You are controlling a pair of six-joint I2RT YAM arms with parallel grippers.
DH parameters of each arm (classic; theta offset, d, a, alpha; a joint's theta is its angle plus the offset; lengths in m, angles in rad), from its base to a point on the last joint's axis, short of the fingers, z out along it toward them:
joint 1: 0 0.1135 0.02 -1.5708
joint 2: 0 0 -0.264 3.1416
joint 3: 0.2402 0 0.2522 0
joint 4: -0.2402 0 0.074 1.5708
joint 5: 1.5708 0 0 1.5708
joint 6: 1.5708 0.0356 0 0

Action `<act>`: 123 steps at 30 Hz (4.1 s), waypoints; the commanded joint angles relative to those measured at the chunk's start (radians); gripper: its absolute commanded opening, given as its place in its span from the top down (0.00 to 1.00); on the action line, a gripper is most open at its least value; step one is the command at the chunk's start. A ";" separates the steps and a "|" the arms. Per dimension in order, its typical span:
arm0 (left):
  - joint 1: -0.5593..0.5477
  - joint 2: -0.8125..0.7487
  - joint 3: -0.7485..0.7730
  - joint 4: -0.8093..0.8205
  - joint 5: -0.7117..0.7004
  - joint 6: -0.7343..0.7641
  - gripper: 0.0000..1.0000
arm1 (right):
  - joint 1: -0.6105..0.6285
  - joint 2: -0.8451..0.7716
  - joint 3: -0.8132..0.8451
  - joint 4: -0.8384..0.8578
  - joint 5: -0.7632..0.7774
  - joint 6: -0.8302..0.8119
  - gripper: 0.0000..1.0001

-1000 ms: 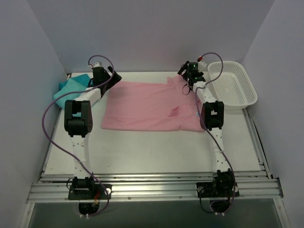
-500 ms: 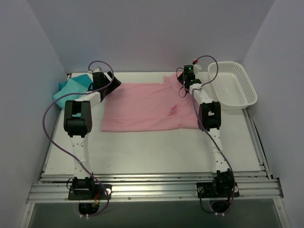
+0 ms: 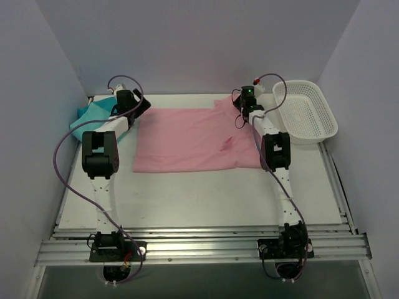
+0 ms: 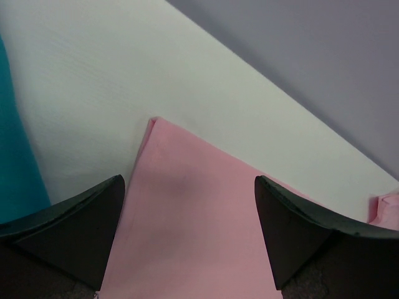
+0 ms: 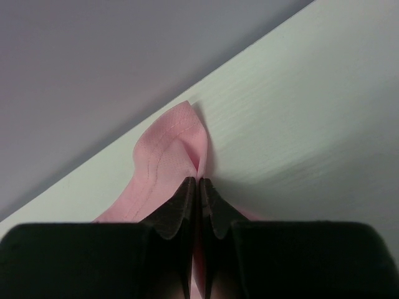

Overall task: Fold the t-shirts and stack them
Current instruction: Grap the side of the flattened tshirt furthest away from the robot with both arms, then fold the other side of the tshirt into a rectangle

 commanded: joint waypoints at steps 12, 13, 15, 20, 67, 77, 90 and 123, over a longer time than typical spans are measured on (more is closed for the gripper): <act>-0.004 0.210 0.312 -0.195 -0.090 -0.010 0.06 | -0.013 -0.110 -0.108 -0.007 -0.022 0.000 1.00; -0.003 0.236 0.356 -0.217 -0.082 -0.016 0.06 | -0.013 -0.115 -0.119 -0.005 -0.023 -0.001 1.00; -0.003 0.262 0.400 -0.266 -0.062 -0.022 0.05 | -0.015 -0.118 -0.119 -0.005 -0.020 -0.003 1.00; -0.009 0.298 0.426 -0.274 -0.010 -0.045 0.07 | -0.018 -0.123 -0.125 -0.006 -0.022 -0.001 1.00; -0.009 -0.084 0.090 -0.131 0.013 0.038 0.98 | -0.036 -0.487 -0.476 0.090 -0.097 -0.075 1.00; -0.012 -0.264 -0.168 -0.059 -0.003 0.039 0.98 | -0.021 -0.699 -0.783 0.151 -0.094 -0.084 1.00; -0.015 -0.441 -0.456 0.012 -0.027 0.023 0.98 | 0.007 -0.917 -1.122 0.204 -0.077 -0.084 1.00; -0.079 -0.540 -0.677 0.115 -0.148 -0.048 0.06 | 0.413 -1.381 -1.478 -0.347 0.603 0.193 0.00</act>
